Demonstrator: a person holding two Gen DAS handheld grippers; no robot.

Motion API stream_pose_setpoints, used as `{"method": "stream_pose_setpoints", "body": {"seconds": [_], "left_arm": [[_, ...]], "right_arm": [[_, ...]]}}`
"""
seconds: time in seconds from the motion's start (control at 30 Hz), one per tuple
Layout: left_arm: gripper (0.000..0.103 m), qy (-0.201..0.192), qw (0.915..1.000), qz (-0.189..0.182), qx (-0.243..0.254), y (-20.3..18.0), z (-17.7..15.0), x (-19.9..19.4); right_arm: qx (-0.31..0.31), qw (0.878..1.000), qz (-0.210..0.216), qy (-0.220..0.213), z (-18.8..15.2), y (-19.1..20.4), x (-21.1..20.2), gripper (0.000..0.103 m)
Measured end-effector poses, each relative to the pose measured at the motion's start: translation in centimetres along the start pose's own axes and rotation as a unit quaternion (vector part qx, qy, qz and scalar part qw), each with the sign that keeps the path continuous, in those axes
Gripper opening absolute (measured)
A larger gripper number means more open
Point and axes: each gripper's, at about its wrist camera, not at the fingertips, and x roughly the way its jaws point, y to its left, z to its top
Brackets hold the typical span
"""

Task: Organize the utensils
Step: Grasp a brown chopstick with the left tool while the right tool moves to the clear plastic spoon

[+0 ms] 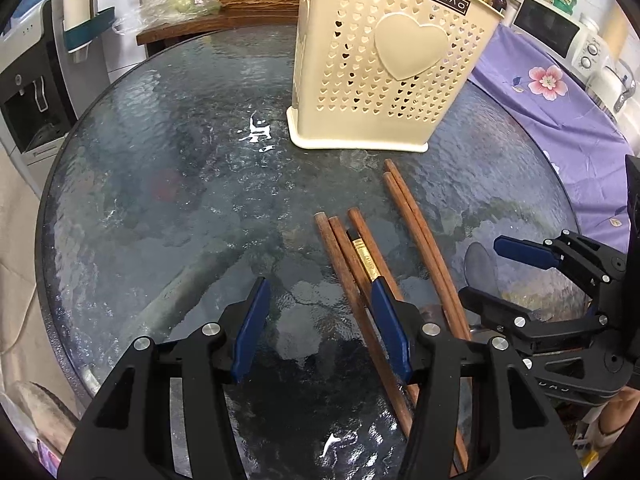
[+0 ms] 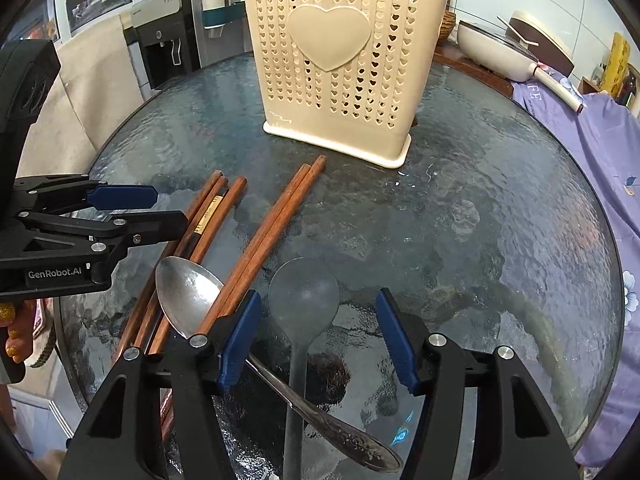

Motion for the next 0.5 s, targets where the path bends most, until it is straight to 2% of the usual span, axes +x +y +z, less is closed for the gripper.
{"method": "stream_pose_setpoints", "body": {"seconds": [0.5], "left_arm": [[0.051,0.004,0.9986,0.049,0.023,-0.2,1.2,0.9]], "right_arm": [[-0.007,1.000,-0.016,-0.005,-0.2,0.1,-0.3,0.058]]}}
